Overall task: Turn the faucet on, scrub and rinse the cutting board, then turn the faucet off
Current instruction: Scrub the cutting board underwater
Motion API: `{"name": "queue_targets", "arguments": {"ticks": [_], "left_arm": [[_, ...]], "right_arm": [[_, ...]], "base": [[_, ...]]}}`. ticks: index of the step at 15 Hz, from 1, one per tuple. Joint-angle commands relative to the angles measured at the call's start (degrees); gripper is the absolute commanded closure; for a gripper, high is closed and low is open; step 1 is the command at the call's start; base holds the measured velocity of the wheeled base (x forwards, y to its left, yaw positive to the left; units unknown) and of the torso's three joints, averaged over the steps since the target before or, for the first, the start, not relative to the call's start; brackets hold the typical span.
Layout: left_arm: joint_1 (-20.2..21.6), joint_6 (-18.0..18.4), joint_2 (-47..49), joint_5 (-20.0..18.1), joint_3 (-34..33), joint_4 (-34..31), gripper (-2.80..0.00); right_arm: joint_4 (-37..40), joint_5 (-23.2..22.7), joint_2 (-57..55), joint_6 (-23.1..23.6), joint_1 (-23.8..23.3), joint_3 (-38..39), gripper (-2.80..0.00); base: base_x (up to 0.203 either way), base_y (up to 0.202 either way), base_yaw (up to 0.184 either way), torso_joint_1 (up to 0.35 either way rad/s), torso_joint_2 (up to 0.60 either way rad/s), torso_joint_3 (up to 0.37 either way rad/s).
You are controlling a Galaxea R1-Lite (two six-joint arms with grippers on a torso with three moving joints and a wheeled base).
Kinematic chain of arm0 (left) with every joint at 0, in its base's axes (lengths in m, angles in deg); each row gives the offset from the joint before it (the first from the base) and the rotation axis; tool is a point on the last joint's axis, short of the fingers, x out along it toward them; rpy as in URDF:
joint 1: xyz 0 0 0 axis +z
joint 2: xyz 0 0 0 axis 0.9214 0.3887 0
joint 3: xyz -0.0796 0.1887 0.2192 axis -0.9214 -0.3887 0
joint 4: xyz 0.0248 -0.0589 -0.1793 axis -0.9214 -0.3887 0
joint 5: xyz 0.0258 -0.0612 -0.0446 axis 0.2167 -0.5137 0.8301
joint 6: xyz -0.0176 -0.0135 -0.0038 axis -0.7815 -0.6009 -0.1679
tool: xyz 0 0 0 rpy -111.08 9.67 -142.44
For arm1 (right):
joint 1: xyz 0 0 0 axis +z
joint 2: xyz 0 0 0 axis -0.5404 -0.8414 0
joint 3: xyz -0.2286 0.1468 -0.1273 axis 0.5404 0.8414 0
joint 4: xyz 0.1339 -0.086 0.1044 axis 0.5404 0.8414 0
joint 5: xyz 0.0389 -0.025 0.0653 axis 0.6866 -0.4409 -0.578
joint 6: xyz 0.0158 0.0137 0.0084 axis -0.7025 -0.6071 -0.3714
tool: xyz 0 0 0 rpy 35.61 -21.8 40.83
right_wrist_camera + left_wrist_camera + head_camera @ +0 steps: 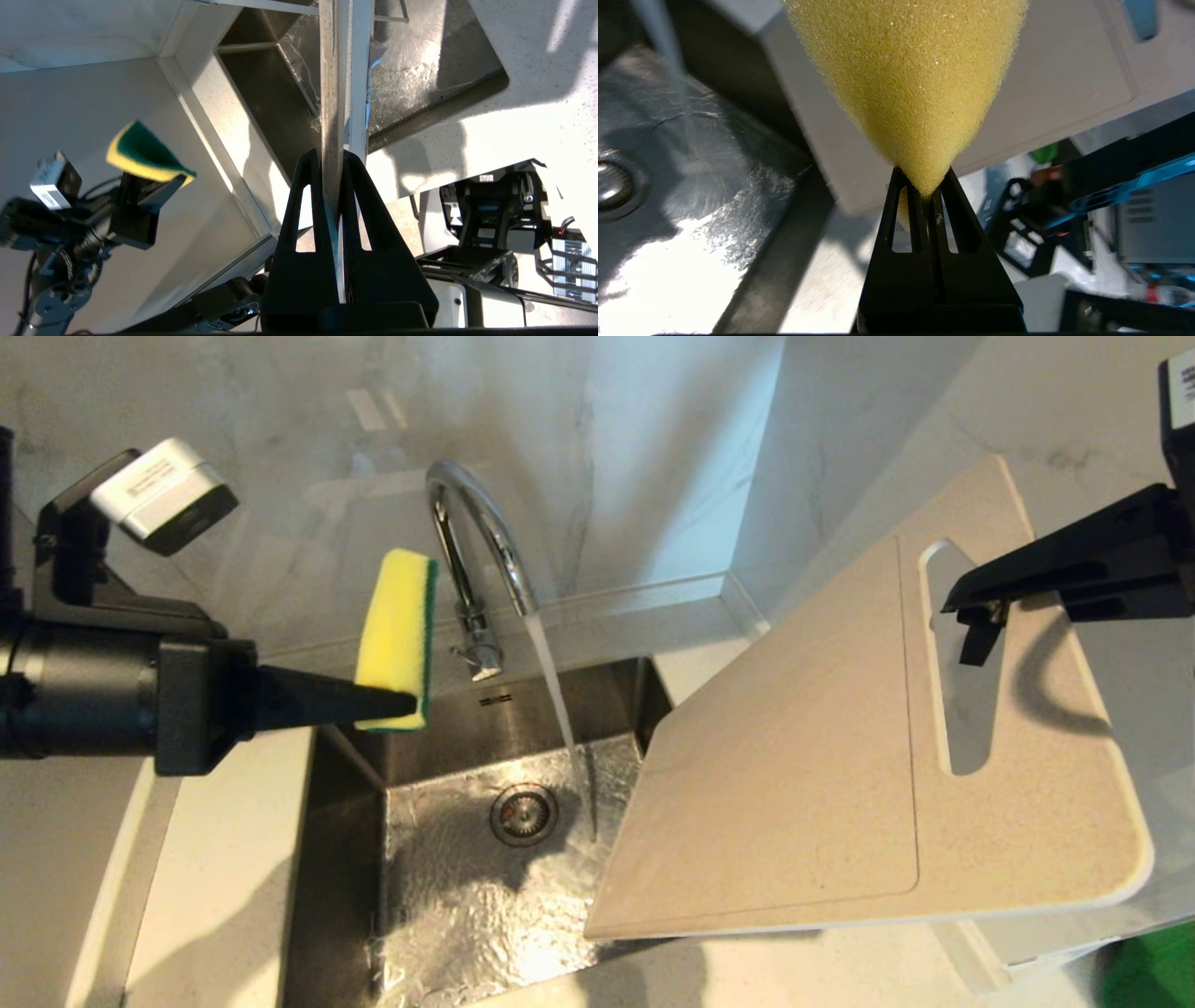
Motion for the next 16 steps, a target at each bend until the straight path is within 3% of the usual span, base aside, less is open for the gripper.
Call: {"name": "queue_targets", "arguments": {"ticks": [1, 4, 8, 10, 16], "left_arm": [[-5.15, -2.7, 6.83, -0.17, 6.38, 0.3, 0.0], [-10.91, -5.74, 10.66, -0.23, 10.78, 0.42, 0.0], [-17.37, -8.41, 13.48, -0.34, 11.12, 0.42, 0.0], [-19.25, -10.36, 14.41, -0.58, 10.31, 0.42, 0.0], [-21.15, -10.57, 18.15, -3.95, 7.56, 0.64, 0.0]], "right_arm": [[0.07, -0.1, -0.17, -0.16, 0.02, -0.04, 0.0], [0.02, -0.1, -0.17, -0.13, -0.01, -0.04, 0.0], [-0.5, -0.1, -0.7, -0.28, 0.02, -0.04, 0.0], [-0.5, -0.1, -1.14, -0.6, -0.07, -0.04, 0.0], [-2.53, -0.01, -1.32, -0.86, 0.02, -0.13, 0.0]], "base": [[0.0, 0.0, 0.0, 0.0, 0.0, 0.0], [0.0, 0.0, 0.0, 0.0, 0.0, 0.0], [0.0, 0.0, 0.0, 0.0, 0.0, 0.0], [0.0, 0.0, 0.0, 0.0, 0.0, 0.0], [0.0, 0.0, 0.0, 0.0, 0.0, 0.0]]}}
